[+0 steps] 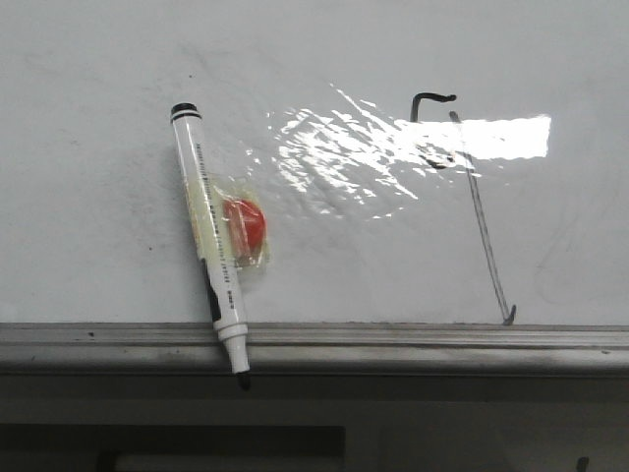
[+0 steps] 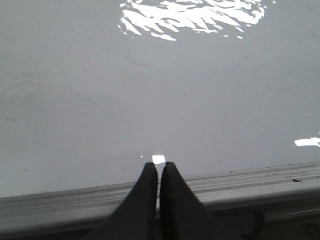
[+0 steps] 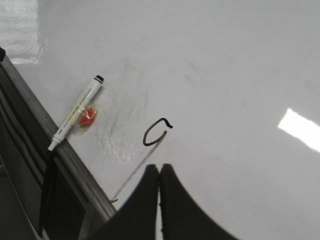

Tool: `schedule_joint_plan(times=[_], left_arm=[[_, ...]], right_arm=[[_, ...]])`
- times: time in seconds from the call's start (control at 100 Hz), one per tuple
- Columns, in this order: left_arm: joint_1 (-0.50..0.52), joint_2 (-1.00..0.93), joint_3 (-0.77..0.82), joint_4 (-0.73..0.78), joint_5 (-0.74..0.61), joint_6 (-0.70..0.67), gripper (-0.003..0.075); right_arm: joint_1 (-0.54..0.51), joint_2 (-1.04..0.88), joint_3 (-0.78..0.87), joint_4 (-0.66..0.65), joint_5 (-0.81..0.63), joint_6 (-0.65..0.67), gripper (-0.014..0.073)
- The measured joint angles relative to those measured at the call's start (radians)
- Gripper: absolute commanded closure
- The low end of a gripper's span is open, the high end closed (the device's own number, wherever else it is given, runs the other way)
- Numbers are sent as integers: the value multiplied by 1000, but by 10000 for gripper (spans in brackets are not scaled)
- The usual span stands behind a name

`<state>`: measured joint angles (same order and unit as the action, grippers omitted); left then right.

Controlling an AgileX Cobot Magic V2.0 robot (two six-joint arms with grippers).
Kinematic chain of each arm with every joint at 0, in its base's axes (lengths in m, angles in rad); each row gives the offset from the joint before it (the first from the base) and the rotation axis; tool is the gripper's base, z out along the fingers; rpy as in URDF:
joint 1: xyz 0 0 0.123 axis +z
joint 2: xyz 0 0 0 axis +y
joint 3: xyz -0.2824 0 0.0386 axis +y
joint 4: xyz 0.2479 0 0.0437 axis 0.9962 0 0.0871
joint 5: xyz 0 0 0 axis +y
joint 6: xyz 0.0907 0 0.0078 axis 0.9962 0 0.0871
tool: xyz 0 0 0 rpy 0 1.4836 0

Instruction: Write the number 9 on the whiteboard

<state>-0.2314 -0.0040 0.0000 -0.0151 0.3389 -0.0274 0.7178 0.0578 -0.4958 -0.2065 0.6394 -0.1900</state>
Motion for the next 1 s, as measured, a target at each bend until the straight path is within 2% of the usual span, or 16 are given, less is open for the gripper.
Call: schedule_joint_plan(times=[0.38, 0.47, 0.56, 0.67, 0.82, 1.0], left_arm=[[0, 0, 0, 0, 2, 0, 741], [0, 0, 1, 0, 2, 0, 741], [0, 0, 0, 0, 2, 0, 741], [0, 0, 0, 0, 2, 0, 741], [0, 0, 0, 0, 2, 0, 741], [0, 0, 1, 0, 2, 0, 741]], right_arm=[[-2, 0, 0, 0, 0, 1, 635], [-30, 0, 8, -19, -2, 5, 635], [-111, 0, 55, -29, -29, 61, 635], [-269, 0, 140, -31, -88, 127, 635], [-482, 0, 300, 7, -261, 148, 635], [-582, 0, 481, 41, -501, 153, 635]])
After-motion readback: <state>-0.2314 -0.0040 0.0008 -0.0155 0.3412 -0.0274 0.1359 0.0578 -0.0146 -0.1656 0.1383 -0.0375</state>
